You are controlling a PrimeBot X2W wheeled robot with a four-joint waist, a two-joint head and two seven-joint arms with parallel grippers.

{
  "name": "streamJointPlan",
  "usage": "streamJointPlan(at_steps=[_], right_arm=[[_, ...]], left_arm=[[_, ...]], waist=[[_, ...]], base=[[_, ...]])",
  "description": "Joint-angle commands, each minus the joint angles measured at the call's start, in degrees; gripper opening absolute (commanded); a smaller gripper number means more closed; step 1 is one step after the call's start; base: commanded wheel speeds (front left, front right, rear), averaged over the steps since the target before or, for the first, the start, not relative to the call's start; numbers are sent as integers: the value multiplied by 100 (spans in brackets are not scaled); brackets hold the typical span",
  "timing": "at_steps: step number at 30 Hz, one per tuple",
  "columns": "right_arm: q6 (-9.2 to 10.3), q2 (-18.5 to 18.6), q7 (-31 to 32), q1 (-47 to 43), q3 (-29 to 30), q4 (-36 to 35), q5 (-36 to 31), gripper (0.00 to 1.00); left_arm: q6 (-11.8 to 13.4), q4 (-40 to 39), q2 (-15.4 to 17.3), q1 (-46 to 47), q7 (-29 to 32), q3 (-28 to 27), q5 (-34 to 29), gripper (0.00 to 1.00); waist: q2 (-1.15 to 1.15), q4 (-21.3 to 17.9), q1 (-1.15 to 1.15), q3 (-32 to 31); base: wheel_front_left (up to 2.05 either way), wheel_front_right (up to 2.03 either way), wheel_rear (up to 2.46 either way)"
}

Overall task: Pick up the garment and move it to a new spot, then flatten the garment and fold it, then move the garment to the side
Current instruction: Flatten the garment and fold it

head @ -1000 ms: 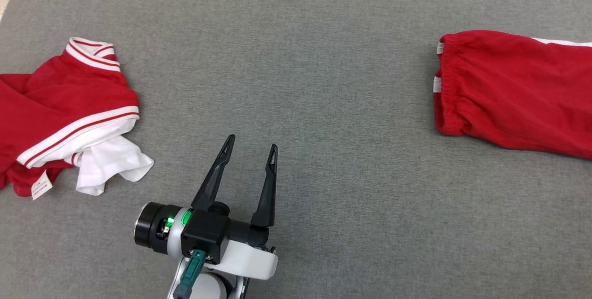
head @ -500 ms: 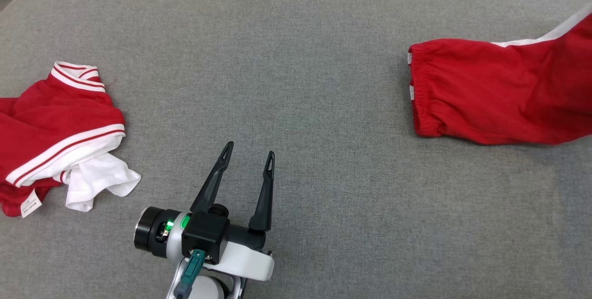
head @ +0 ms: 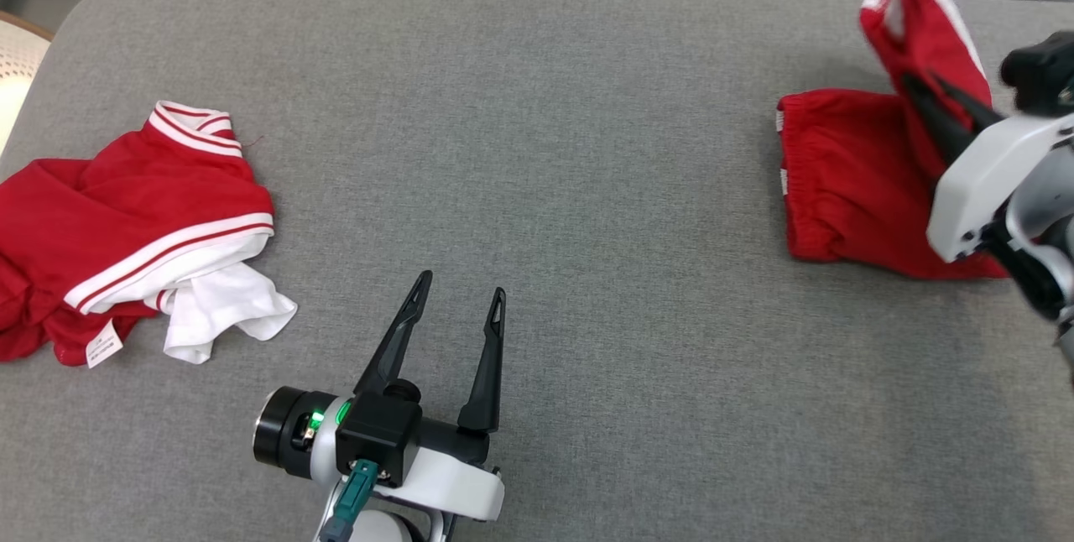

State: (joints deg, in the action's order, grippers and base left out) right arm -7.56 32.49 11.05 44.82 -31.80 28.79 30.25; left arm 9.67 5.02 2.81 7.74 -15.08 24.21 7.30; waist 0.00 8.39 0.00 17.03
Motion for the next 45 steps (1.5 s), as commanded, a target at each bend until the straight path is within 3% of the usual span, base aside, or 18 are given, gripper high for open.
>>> streamJointPlan(at_steps=[1,7,8,9,10,11,15,20,28,31,35,45], right_arm=[[15,-93,84,-166,62,-89,-77,0],[15,-525,377,-614,139,-393,-289,0],[14,-586,395,-672,137,-443,-299,15],[14,-656,399,-719,141,-504,-274,43],[14,-745,398,-780,149,-560,-194,77],[14,-809,377,-837,180,-631,-129,100],[14,-852,125,-990,189,-1021,84,100],[13,-669,-715,-1236,293,-1358,-72,100],[14,-630,-2467,-1948,653,-859,-390,100],[14,-838,-2625,-2365,1042,-663,-604,100],[14,-1294,-2627,-3051,1658,-1059,-1058,100],[14,-1866,-2631,-4237,1887,-1450,-1481,100]], left_arm=[[35,-16,21,24,-12,14,65,100],[72,-26,21,102,-12,101,172,100],[73,-16,21,104,-12,113,184,100],[74,-5,21,110,-12,122,192,100],[75,9,21,118,-12,128,208,100],[78,19,21,124,-12,129,207,100],[101,73,21,132,-12,102,228,100],[107,76,21,17,-12,-10,168,100],[160,-139,21,-315,-12,-426,164,100],[154,-203,21,-485,-12,-562,143,100],[124,-283,23,-717,-12,-744,114,100],[50,-469,21,-1458,-11,-1059,16,100]], waist=[[0,55,0,39],[0,174,0,140],[0,183,0,152],[0,188,0,163],[0,189,0,166],[0,186,0,164],[0,120,0,100],[0,-96,0,-132],[0,-558,0,-580],[0,-691,0,-732],[0,-845,0,-939],[0,-1018,0,-1646]], base=[[0,0,0],[0,0,0],[0,0,0],[0,0,0],[0,0,0],[0,0,0],[0,0,0],[0,0,0],[0,0,0],[0,0,0],[0,0,0],[0,0,0]])
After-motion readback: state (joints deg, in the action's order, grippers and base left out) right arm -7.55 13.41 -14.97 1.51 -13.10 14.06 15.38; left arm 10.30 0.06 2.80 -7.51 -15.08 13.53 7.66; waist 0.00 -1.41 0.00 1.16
